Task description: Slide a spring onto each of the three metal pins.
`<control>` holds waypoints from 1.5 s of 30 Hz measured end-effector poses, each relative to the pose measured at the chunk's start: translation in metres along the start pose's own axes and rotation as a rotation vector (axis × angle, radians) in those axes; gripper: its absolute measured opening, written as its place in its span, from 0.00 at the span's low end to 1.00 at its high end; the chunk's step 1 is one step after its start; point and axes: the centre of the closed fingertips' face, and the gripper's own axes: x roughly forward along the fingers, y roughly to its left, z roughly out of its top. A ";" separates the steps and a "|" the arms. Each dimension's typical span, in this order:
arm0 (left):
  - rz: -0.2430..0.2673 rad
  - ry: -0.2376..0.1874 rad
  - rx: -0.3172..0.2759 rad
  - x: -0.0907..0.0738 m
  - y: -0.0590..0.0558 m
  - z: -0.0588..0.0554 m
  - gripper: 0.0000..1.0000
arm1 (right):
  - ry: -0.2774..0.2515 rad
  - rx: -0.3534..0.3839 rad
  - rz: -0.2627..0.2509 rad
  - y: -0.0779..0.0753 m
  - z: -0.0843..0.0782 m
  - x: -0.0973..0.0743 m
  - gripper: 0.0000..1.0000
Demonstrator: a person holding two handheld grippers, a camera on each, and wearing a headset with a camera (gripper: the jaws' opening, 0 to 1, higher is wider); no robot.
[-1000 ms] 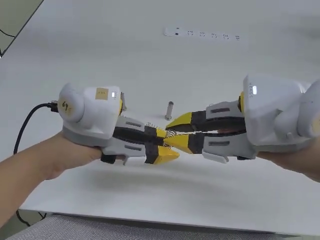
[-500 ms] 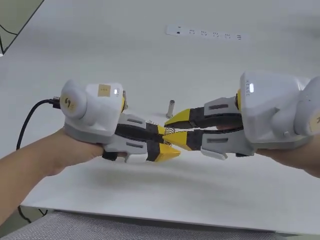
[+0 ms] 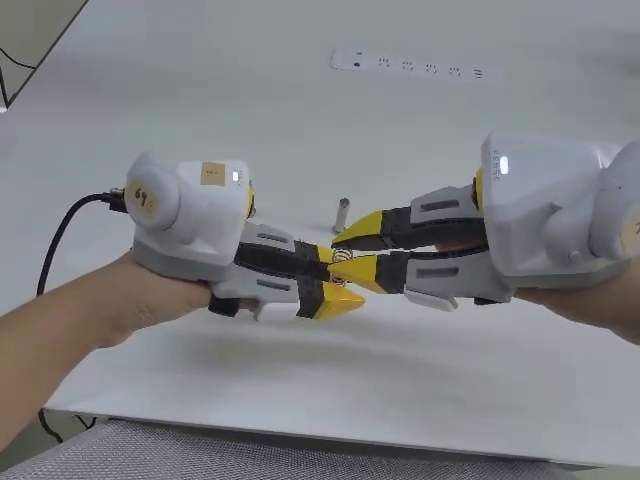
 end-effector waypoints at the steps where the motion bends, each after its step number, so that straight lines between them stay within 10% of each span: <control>1: 0.002 0.001 -0.004 0.000 0.000 0.000 0.12 | 0.000 -0.001 0.000 0.000 0.000 0.000 0.11; 45: 0.245 0.004 -0.011 -0.052 0.041 -0.013 0.58 | 0.021 0.019 -0.080 -0.020 -0.009 -0.008 0.12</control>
